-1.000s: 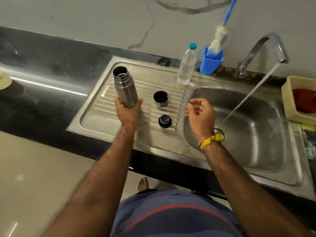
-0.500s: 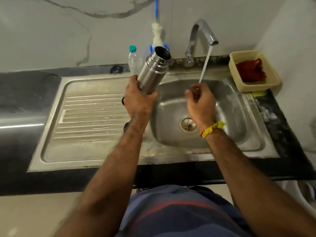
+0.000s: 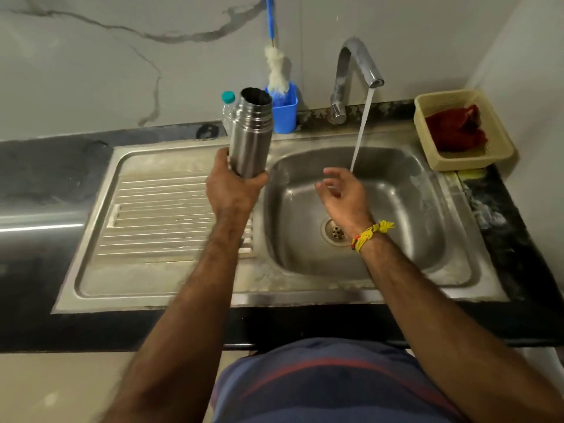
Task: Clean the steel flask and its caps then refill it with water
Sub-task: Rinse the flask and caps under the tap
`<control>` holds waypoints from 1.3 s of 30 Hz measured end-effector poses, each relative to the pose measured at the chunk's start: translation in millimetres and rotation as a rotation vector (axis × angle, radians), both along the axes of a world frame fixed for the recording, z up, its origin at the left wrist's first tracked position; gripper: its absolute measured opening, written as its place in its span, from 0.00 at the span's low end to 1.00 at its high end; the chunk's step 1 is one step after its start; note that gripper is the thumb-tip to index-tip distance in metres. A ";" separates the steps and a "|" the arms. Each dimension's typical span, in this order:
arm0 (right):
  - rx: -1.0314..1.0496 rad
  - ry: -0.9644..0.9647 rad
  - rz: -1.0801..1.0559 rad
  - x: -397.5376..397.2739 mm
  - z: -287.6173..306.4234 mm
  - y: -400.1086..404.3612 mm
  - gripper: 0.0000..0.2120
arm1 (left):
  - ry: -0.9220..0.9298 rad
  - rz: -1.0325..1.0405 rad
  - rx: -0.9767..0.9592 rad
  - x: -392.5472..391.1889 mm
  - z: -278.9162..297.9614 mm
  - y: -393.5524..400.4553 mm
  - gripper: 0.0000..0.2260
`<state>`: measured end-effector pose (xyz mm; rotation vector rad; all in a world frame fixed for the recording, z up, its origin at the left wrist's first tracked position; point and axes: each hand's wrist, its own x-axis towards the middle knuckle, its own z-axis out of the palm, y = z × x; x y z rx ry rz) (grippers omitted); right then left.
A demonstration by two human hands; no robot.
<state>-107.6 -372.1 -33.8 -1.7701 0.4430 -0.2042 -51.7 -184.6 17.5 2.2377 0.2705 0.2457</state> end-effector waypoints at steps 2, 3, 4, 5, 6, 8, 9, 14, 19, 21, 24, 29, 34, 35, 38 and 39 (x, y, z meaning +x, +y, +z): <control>0.009 -0.031 -0.007 4.9 13.2 -9.4 0.15 | 0.019 -0.067 -0.001 0.3 -2.0 -25.1 0.27; 0.005 -0.051 -0.018 6.5 18.9 -16.0 0.15 | 0.029 -0.097 0.000 0.4 -4.2 -38.0 0.27; 0.004 -0.073 -0.034 7.2 23.7 -22.8 0.16 | 0.044 -0.126 0.002 0.2 -7.1 -49.5 0.28; 0.001 -0.089 -0.052 6.3 28.1 -31.7 0.16 | 0.061 -0.156 0.005 0.1 -10.9 -62.1 0.29; 0.003 -0.101 -0.069 4.7 31.2 -40.1 0.17 | 0.081 -0.185 0.007 -0.3 -14.9 -72.9 0.30; -0.005 -0.116 -0.095 -1.2 36.2 -58.9 0.18 | 0.137 -0.232 -0.001 -0.9 -26.8 -93.0 0.31; -0.012 -0.127 -0.099 -4.9 38.4 -66.7 0.18 | 0.180 -0.251 -0.014 -1.7 -33.8 -101.2 0.32; -0.109 -0.040 -0.100 -20.4 27.6 -96.0 0.22 | 0.362 -0.270 -0.139 -13.7 -80.1 -133.8 0.33; -0.171 0.105 0.061 -2.2 12.1 -109.3 0.30 | 0.423 -0.278 -0.231 -5.7 -105.3 -161.6 0.34; -0.181 0.134 0.141 23.3 14.4 -111.0 0.29 | 0.431 -0.318 -0.244 3.6 -108.2 -169.2 0.31; -0.186 0.132 0.159 64.4 15.9 -108.0 0.28 | 0.462 -0.351 -0.271 19.3 -112.9 -175.7 0.31; -0.304 0.081 0.095 95.9 6.6 -96.1 0.24 | 0.437 -0.386 -0.313 39.3 -122.6 -168.4 0.35; -0.296 -0.064 -0.041 82.7 -10.6 -85.6 0.28 | 0.407 -0.504 -0.289 55.3 -132.4 -167.7 0.31; -0.295 -0.020 -0.022 80.3 -15.2 -86.8 0.28 | 0.455 -0.528 -0.261 54.0 -134.8 -166.7 0.30; -0.335 0.063 0.012 69.7 -23.1 -91.5 0.28 | 0.500 -0.520 -0.171 44.2 -141.8 -163.2 0.31; -0.353 0.025 0.013 67.4 -20.9 -90.3 0.28 | 0.468 -0.502 -0.171 42.9 -142.6 -163.0 0.29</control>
